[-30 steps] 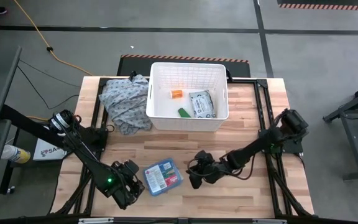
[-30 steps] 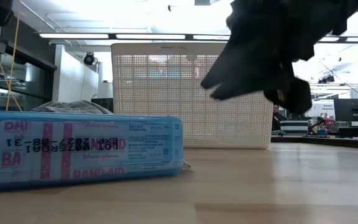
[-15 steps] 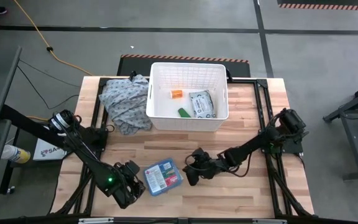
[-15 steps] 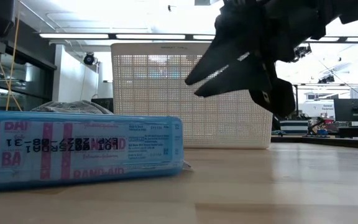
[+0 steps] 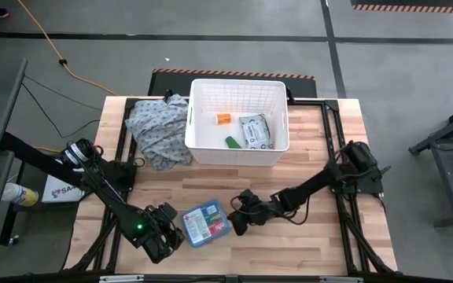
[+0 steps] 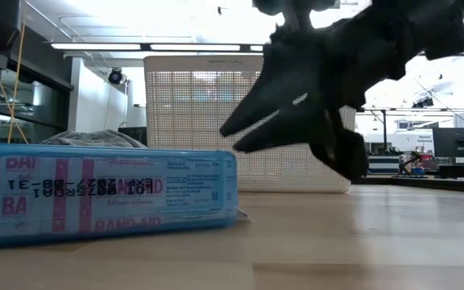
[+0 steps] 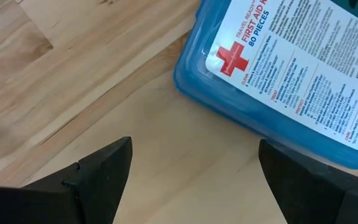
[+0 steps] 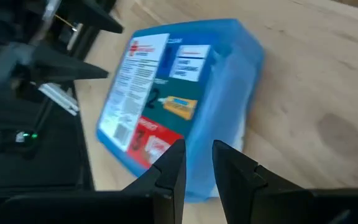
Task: Pick & place medical supplies in basket/bin
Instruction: Put the blue first aid kit into the white bin
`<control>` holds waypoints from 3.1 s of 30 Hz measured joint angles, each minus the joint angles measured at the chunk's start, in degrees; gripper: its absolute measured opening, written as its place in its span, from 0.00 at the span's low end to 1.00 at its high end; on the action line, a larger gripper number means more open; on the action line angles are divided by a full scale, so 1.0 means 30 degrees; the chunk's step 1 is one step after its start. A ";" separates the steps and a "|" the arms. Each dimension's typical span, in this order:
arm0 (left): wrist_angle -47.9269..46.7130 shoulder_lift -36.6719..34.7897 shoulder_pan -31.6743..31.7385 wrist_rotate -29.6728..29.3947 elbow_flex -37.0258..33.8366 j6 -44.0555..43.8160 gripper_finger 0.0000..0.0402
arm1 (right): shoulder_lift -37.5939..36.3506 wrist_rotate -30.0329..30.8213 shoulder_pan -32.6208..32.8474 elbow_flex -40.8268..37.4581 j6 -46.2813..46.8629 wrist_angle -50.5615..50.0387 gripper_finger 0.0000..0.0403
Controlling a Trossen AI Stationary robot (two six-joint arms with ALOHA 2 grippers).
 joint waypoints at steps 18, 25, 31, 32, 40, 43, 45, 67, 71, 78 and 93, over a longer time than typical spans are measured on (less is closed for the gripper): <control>0.0076 0.0000 0.0000 -0.0299 0.0000 0.0153 0.95 | 0.0236 -0.0832 -0.0569 0.0000 -0.0044 0.0058 0.18; 0.0249 0.0000 0.0000 -0.0307 0.0000 0.0153 0.95 | 0.1265 -0.1443 -0.0569 0.0373 0.0013 0.0698 0.18; 0.0603 0.0000 0.0000 -0.0362 0.0000 0.0153 0.95 | 0.2697 -0.2617 -0.0686 0.2229 -0.0690 0.0547 0.18; 0.0591 0.0000 0.0000 -0.0359 0.0000 0.0146 0.95 | 0.2816 -0.2882 -0.0748 0.2541 -0.0870 0.0435 0.18; 0.0442 0.0000 -0.0015 0.0160 0.0000 0.0133 0.95 | 0.2932 -0.3768 -0.0948 0.3279 -0.1610 -0.0564 0.18; 0.0309 0.0000 -0.0015 0.0561 0.0010 0.0066 0.95 | 0.2932 -0.3765 -0.0941 0.3279 -0.1603 -0.0615 0.18; 0.0231 -0.0008 -0.0015 0.0877 0.0022 0.0015 0.95 | 0.2932 -0.3770 -0.0904 0.3279 -0.1583 -0.0617 0.18; 0.2898 -0.0007 -0.0007 -0.0150 -0.0645 0.0146 0.95 | 0.2932 -0.3868 -0.0897 0.3271 -0.1705 -0.0231 0.18; 0.5617 -0.0060 -0.0022 -0.0388 -0.1899 -0.0191 0.95 | 0.2932 -0.4015 -0.0860 0.3253 -0.1712 -0.0138 0.18; 0.6322 -0.0066 -0.0036 -0.0554 -0.2331 -0.0809 0.95 | 0.2932 -0.4321 -0.0882 0.3249 -0.1780 -0.0073 0.18; 0.6669 -0.0023 0.0308 -0.0848 -0.2368 -0.0158 0.95 | 0.2932 -0.4555 -0.0955 0.3213 -0.2515 0.0890 0.18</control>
